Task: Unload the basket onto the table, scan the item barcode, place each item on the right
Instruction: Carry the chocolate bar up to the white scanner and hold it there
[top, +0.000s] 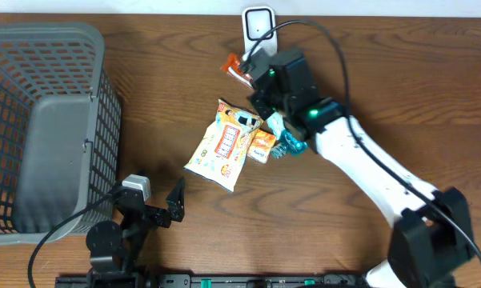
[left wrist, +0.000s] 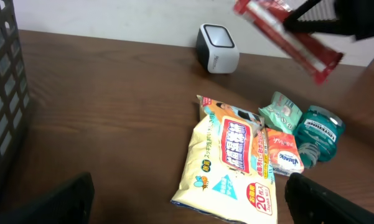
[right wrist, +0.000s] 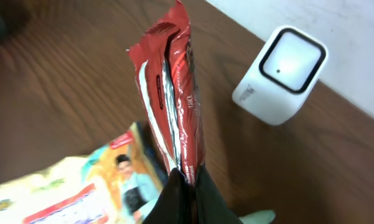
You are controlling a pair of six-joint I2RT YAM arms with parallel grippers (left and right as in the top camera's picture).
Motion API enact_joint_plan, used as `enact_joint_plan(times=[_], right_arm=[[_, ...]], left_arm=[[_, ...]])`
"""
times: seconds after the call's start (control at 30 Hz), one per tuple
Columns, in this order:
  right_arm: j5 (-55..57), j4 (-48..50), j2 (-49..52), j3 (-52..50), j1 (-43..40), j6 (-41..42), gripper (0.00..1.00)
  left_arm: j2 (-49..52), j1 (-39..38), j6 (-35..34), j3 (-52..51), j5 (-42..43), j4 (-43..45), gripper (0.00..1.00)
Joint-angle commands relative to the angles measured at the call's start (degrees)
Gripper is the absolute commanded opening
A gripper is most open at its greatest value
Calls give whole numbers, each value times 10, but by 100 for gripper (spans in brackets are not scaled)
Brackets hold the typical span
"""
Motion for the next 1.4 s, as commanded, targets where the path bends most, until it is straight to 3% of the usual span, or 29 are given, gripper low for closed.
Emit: enact_joint_plan(times=[0.0, 0.57, 0.87, 1.1, 1.37], right_arm=[[68, 48, 25, 9, 2, -108, 1], [113, 543, 249, 19, 0, -348, 1], [109, 538, 365, 163, -9, -371, 1], [110, 469, 450, 303, -18, -423, 1], [121, 432, 471, 331, -31, -443, 1]], left_arm=[[0, 2, -5, -11, -5, -7, 98], [0, 2, -5, -11, -5, -7, 98], [0, 2, -5, -11, -5, -7, 98], [0, 2, -5, -11, -5, -7, 98], [0, 2, -5, -11, -5, -7, 98]])
